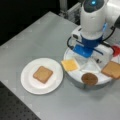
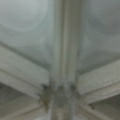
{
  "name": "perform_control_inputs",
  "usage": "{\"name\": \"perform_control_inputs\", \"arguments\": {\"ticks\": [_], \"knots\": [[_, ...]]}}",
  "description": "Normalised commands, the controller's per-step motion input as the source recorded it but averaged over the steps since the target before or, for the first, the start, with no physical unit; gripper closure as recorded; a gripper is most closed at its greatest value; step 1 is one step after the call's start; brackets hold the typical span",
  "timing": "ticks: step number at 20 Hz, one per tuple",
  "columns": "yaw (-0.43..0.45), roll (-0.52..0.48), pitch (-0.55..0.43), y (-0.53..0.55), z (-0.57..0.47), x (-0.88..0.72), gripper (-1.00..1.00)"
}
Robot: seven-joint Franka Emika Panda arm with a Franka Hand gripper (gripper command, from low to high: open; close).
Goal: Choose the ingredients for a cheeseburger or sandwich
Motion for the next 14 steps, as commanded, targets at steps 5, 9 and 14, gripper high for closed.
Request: {"name": "perform_control_inputs", "arguments": {"ticks": [5,9,14], "knots": [[0.138,0.004,-0.127,-0.03,-0.09,-0.20,-1.00],[0.172,-0.059,-0.134,-0.03,-0.14,-0.24,-1.00],[0.200,-0.095,-0.167,0.00,-0.19,-0.26,-1.00]]}}
